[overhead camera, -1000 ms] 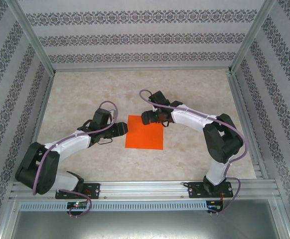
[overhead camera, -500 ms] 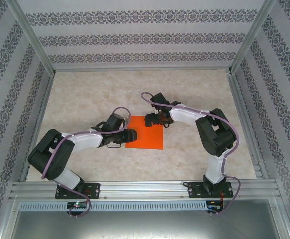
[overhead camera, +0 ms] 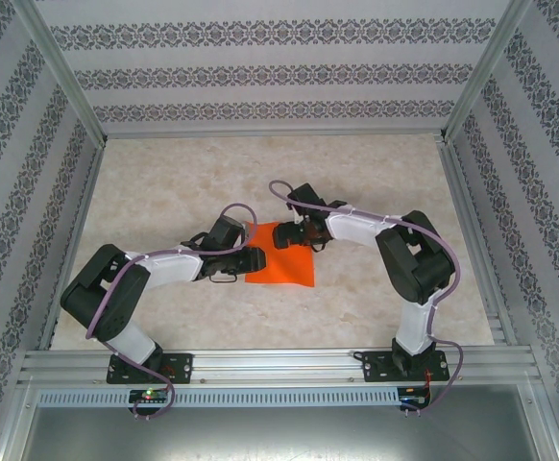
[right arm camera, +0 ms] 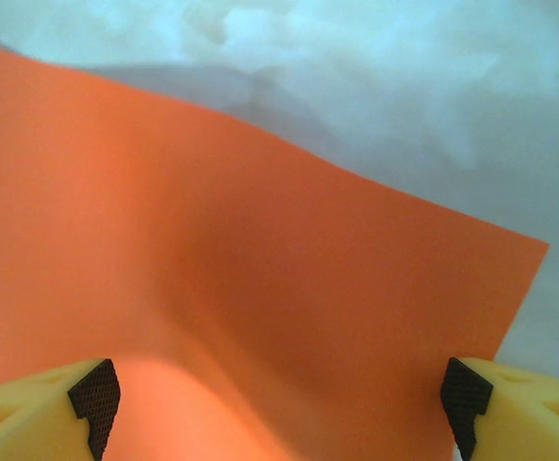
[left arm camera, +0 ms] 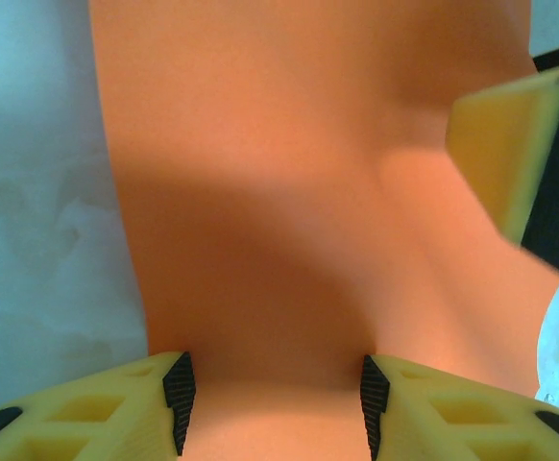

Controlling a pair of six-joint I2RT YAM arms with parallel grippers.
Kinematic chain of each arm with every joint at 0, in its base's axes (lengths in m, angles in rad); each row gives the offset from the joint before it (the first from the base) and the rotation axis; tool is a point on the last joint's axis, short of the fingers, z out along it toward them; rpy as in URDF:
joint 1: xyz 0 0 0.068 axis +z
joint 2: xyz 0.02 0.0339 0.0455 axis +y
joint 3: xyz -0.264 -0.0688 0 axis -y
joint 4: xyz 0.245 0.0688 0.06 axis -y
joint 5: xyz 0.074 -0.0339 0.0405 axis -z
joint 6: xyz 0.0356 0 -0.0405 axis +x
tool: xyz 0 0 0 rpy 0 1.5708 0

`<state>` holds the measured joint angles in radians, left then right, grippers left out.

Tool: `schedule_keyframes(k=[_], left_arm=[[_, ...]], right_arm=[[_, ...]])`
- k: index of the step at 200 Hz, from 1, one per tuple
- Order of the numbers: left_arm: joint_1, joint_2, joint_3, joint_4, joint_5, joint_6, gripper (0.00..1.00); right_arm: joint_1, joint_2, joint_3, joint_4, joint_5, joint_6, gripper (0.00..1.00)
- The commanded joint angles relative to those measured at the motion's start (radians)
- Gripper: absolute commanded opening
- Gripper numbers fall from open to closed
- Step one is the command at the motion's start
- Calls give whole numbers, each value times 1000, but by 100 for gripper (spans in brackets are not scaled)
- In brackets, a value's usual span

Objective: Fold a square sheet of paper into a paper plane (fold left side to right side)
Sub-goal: Pick up the square sheet of paper from the center of the table.

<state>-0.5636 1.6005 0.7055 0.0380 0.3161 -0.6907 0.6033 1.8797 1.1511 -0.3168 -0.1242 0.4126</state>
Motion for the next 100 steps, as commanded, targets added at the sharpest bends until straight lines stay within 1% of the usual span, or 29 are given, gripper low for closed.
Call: schedule_keyframes(k=[1, 22, 70, 78, 100], left_arm=[[-18, 13, 8, -32, -30, -10, 53], [-18, 7, 9, -32, -31, -9, 53], [-18, -21, 11, -30, -32, -8, 56], [-18, -28, 13, -29, -29, -7, 57], [-7, -69, 20, -35, -14, 3, 63]], right_arm=[[24, -20, -41, -51, -56, 22, 88], [33, -23, -39, -71, -27, 12, 84], [33, -34, -37, -82, -23, 3, 55], [32, -46, -39, -77, -29, 0, 50], [26, -85, -52, -55, -56, -12, 40]])
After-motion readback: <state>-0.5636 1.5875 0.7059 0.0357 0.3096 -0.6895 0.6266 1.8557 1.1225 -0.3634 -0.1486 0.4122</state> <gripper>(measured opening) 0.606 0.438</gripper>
